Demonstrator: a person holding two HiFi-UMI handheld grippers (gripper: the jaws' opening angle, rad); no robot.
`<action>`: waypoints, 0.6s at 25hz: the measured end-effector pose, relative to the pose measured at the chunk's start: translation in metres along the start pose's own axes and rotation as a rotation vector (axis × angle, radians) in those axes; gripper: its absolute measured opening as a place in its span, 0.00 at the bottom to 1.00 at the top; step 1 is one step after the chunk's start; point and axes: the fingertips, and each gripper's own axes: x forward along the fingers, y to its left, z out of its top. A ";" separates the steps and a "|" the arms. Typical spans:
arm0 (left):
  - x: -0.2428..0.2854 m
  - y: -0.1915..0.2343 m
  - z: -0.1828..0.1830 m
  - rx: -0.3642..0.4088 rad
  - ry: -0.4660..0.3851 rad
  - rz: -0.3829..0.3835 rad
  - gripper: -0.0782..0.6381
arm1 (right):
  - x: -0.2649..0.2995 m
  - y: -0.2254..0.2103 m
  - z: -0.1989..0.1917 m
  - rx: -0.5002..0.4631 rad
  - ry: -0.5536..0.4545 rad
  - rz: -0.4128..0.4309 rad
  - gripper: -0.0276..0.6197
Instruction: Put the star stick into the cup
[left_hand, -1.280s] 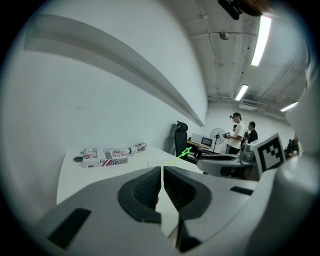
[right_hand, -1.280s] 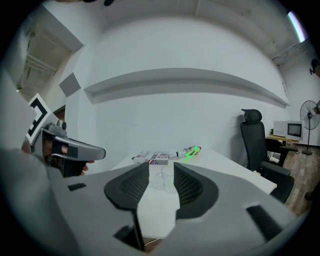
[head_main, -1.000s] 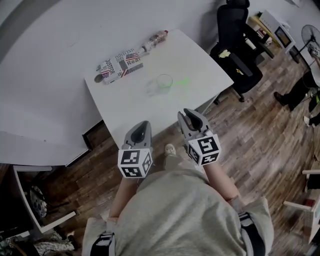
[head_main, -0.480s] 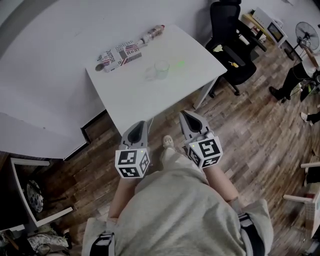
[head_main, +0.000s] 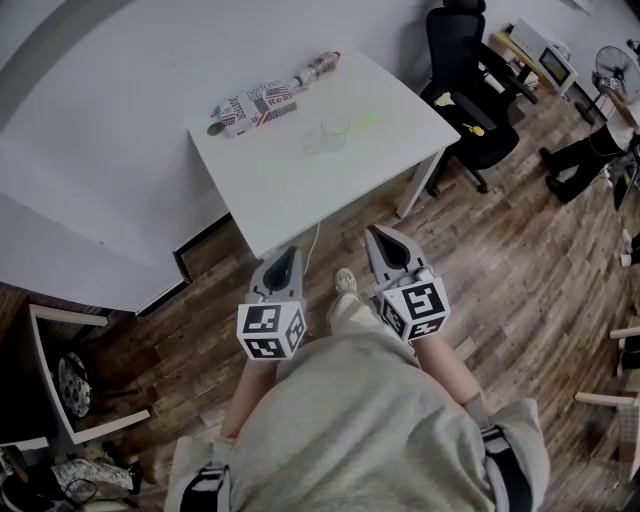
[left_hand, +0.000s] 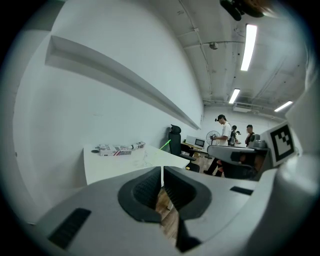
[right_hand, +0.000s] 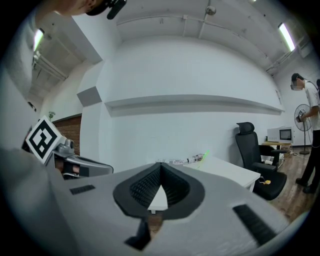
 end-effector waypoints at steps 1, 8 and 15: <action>-0.002 0.000 0.000 0.000 0.000 0.000 0.13 | -0.001 0.000 -0.001 0.003 0.002 -0.006 0.04; -0.005 -0.003 0.003 0.007 0.000 -0.013 0.13 | -0.004 0.000 0.005 0.025 -0.005 -0.025 0.04; -0.004 -0.004 0.004 0.004 -0.001 -0.016 0.13 | -0.005 0.003 0.007 0.027 -0.005 -0.016 0.04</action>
